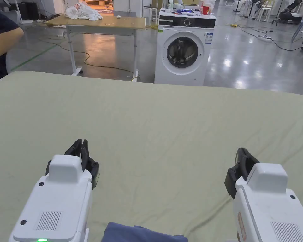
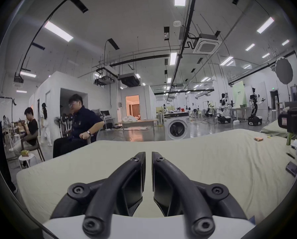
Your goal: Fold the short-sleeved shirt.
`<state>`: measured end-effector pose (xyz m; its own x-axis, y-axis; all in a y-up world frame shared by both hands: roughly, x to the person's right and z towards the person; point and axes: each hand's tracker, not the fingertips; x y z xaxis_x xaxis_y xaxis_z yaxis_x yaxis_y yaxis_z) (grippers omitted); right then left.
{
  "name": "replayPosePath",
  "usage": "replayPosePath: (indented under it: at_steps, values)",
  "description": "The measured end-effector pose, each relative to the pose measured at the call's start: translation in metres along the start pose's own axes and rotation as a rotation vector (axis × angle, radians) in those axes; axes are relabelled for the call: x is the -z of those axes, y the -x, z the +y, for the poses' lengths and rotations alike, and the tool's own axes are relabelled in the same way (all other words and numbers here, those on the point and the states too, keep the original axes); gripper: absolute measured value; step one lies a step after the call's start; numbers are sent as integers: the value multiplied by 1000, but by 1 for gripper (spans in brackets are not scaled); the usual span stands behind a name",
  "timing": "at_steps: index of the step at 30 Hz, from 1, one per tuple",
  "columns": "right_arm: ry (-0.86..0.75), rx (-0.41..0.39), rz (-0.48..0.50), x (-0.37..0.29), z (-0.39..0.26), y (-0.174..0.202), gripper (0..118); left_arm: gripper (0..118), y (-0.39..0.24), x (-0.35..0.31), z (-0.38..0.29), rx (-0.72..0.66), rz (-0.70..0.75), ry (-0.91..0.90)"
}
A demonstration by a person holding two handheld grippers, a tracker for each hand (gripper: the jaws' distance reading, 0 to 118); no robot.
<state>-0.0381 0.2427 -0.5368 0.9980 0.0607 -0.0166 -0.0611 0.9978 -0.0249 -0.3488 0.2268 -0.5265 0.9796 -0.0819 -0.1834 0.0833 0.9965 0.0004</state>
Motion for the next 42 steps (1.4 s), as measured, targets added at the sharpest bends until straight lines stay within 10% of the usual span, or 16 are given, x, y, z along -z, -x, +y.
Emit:
replayPosePath:
  at_steps: [12, 23, 28, 34, 42]
  values:
    - [385, -44, 312, -68, -103, 88, 0, 9, 41, -16, -21, -41, 26, 98]
    - [470, -125, 191, -52, -170, 95, 0, 10, 74, -28, -52, -146, -110, 338]
    - [467, -121, 179, -53, -173, 92, 0, 26, 90, -18, -69, -256, -290, 539]
    - [477, -107, 184, -53, -174, 88, 0, 82, 112, 23, -108, -570, -623, 897]
    - [481, -84, 189, -52, -176, 85, 0, 84, 94, 53, -161, -820, -885, 1102]
